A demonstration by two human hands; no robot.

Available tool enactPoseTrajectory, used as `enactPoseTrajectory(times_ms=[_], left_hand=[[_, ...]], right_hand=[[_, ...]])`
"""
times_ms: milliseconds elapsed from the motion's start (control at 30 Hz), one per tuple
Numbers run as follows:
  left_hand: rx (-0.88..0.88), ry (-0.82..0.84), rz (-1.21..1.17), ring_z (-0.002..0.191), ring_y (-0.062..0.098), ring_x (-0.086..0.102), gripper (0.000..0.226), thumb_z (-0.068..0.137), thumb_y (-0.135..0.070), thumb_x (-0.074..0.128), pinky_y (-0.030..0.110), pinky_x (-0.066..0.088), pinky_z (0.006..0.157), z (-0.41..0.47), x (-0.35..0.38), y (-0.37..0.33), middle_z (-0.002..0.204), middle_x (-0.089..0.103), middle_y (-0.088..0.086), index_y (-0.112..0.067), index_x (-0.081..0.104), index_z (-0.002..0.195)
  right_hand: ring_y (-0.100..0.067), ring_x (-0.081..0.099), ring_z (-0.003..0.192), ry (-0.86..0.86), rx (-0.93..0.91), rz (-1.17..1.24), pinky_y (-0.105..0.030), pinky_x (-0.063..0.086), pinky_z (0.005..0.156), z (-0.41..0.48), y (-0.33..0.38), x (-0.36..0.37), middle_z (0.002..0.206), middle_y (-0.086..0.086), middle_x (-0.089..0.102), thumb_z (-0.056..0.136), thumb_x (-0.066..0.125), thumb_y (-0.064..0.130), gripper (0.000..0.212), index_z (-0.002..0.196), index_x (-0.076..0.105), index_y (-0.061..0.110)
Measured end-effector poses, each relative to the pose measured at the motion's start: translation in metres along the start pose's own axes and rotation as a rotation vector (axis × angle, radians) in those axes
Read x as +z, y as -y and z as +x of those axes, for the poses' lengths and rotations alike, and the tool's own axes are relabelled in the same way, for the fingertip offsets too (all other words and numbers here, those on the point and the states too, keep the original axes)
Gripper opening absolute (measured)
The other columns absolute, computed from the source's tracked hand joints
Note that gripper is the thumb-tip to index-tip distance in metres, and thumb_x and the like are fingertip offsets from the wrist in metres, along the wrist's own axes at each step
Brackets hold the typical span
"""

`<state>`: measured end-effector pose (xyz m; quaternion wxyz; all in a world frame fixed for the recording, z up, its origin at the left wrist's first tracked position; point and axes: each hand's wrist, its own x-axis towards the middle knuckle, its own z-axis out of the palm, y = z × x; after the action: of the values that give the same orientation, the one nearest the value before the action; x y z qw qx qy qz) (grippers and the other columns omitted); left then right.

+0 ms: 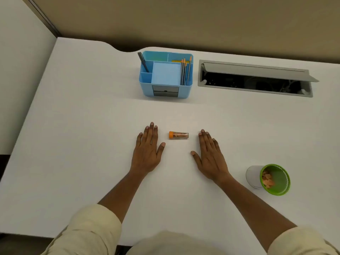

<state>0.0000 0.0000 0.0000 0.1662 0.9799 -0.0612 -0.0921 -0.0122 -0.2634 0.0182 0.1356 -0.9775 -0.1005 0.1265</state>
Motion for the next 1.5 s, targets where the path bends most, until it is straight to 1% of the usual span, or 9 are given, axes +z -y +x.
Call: enactPoseTrajectory(times_ms=[167, 333, 467, 600, 700, 967, 1133, 1267, 1500], left_hand=[[-0.083, 0.011, -0.009, 0.157, 0.033, 0.026, 0.071, 0.106, -0.047, 0.03, 0.049, 0.022, 0.127, 0.002, -0.01, -0.009, 0.17, 0.03, 0.017, -0.005, 0.021, 0.162], [-0.114, -0.007, -0.069, 0.142, 0.036, 0.048, 0.06, 0.108, -0.039, 0.042, 0.05, 0.038, 0.119, 0.008, -0.029, -0.024, 0.154, 0.053, 0.02, -0.004, 0.038, 0.156], [-0.109, -0.067, -0.179, 0.127, 0.034, 0.057, 0.049, 0.109, -0.036, 0.043, 0.047, 0.055, 0.099, 0.004, -0.045, -0.04, 0.137, 0.064, 0.018, -0.004, 0.053, 0.145], [-0.161, 0.007, -0.462, 0.12, 0.032, 0.062, 0.046, 0.11, -0.038, 0.039, 0.042, 0.05, 0.102, 0.006, -0.058, -0.05, 0.132, 0.066, 0.014, -0.01, 0.056, 0.143], [-0.096, 0.036, -0.601, 0.1, 0.025, 0.065, 0.037, 0.11, -0.036, 0.042, 0.033, 0.049, 0.09, 0.005, -0.072, -0.058, 0.108, 0.073, 0.01, -0.016, 0.067, 0.127], [0.015, -0.09, -0.804, 0.08, 0.002, 0.065, 0.021, 0.104, -0.029, 0.061, 0.014, 0.044, 0.062, -0.017, -0.092, -0.093, 0.092, 0.076, -0.008, -0.017, 0.077, 0.104], [0.163, -0.099, -0.812, 0.095, 0.009, 0.068, 0.017, 0.103, -0.03, 0.062, 0.018, 0.055, 0.07, -0.032, -0.105, -0.119, 0.1, 0.076, -0.01, -0.022, 0.076, 0.109], [0.173, -0.06, -0.881, 0.096, 0.009, 0.071, 0.018, 0.101, -0.035, 0.064, 0.02, 0.059, 0.073, -0.041, -0.109, -0.135, 0.102, 0.077, -0.01, -0.027, 0.076, 0.112], [0.149, 0.051, -0.949, 0.086, 0.01, 0.075, 0.009, 0.094, -0.042, 0.072, 0.035, 0.064, 0.079, -0.059, -0.107, -0.162, 0.092, 0.081, -0.018, -0.049, 0.077, 0.097]], right_hand=[[-0.033, 0.056, 0.132, -0.113, 0.014, 0.06, -0.046, 0.052, 0.101, 0.02, 0.019, -0.013, 0.144, -0.014, 0.057, 0.101, 0.056, 0.039, 0.061, 0.15, 0.043, 0.007], [-0.033, 0.055, 0.124, -0.004, -0.009, 0.089, -0.044, 0.054, 0.094, 0.043, 0.038, -0.023, 0.138, -0.013, 0.057, 0.098, 0.064, 0.028, 0.051, 0.144, 0.052, 0.012], [-0.034, 0.058, 0.108, -0.078, -0.003, 0.116, -0.044, 0.056, 0.076, 0.042, 0.041, -0.022, 0.116, -0.014, 0.064, 0.101, 0.059, 0.02, 0.022, 0.116, 0.069, 0.007], [-0.038, 0.061, 0.103, -0.184, -0.034, 0.205, -0.046, 0.057, 0.067, 0.025, 0.042, -0.026, 0.107, -0.017, 0.067, 0.094, 0.069, 0.008, 0.017, 0.109, 0.073, 0.002], [-0.038, 0.063, 0.099, -0.279, -0.056, 0.246, -0.046, 0.058, 0.062, 0.009, 0.045, -0.038, 0.105, -0.017, 0.068, 0.09, 0.075, 0.009, 0.021, 0.11, 0.074, 0.002], [-0.027, 0.062, 0.106, -0.43, -0.053, 0.308, -0.035, 0.058, 0.079, -0.043, 0.038, -0.075, 0.115, -0.008, 0.066, 0.093, 0.073, 0.018, 0.03, 0.122, 0.07, 0.009], [-0.008, 0.059, 0.118, -0.354, -0.105, 0.49, -0.021, 0.049, 0.097, -0.064, 0.037, -0.103, 0.136, 0.005, 0.058, 0.096, 0.069, 0.033, 0.052, 0.143, 0.049, 0.023], [-0.004, 0.062, 0.107, -0.337, -0.172, 0.543, -0.023, 0.054, 0.09, -0.077, 0.04, -0.116, 0.123, 0.011, 0.064, 0.103, 0.059, 0.028, 0.035, 0.137, 0.053, 0.025], [-0.007, 0.051, 0.103, -0.321, -0.117, 0.518, -0.013, 0.041, 0.088, -0.111, 0.037, -0.106, 0.109, 0.019, 0.053, 0.11, 0.043, 0.029, 0.028, 0.138, 0.047, 0.032]])
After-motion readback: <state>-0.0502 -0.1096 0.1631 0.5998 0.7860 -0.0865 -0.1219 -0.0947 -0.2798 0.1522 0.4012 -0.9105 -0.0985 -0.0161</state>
